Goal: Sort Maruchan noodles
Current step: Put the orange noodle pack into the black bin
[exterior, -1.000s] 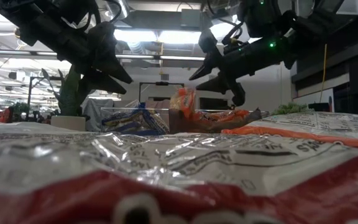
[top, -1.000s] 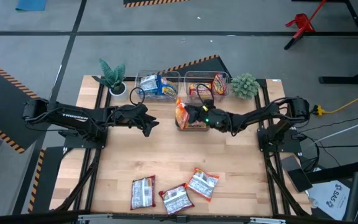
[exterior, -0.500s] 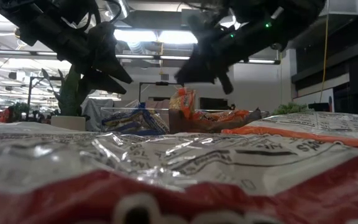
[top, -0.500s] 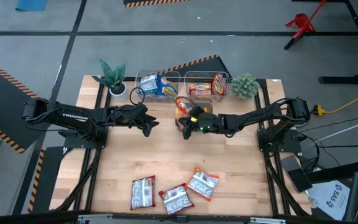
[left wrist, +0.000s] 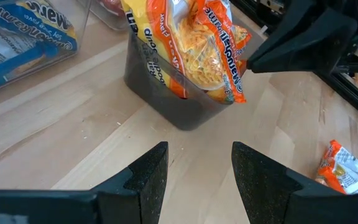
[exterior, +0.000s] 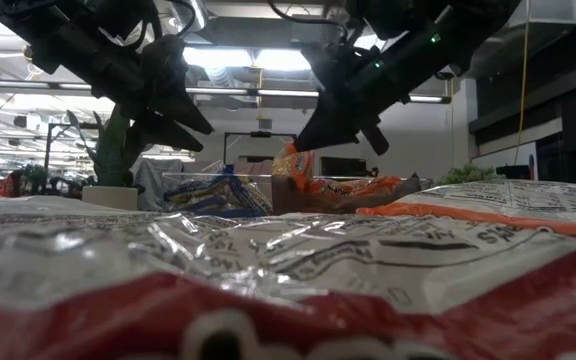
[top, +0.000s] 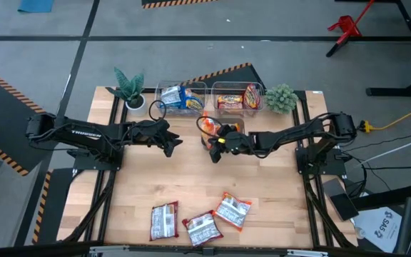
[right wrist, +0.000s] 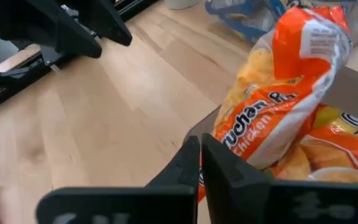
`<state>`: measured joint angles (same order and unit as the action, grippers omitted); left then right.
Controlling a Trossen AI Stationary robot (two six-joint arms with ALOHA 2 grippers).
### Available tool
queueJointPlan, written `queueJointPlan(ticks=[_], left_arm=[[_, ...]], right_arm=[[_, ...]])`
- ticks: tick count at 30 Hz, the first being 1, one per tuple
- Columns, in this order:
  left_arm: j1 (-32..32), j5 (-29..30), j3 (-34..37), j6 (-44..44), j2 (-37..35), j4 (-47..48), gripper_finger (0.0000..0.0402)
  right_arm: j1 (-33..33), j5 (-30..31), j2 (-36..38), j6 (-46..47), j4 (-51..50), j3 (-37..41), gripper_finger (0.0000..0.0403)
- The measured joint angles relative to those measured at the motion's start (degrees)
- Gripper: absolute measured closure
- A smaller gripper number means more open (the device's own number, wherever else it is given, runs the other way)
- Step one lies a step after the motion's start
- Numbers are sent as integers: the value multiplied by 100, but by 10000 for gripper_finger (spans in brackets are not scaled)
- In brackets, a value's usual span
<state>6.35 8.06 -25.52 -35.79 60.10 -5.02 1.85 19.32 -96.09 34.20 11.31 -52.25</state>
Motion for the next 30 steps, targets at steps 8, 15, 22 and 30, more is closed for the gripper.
queueJointPlan(ticks=[8, 15, 22, 30], left_arm=[[-1, 32, 0, 0, 0, 7, 230], [1, 142, 0, 0, 0, 9, 230], [-1, 225, 0, 0, 0, 7, 230], [1, 236, 0, 0, 0, -4, 230]], right_arm=[[-10, -251, -481, 24, 225, 4, 400], [-207, -134, -512, -17, 184, 0, 402], [-350, -456, -742, -11, 81, -17, 402], [-426, -601, -788, 4, 37, -17, 402]])
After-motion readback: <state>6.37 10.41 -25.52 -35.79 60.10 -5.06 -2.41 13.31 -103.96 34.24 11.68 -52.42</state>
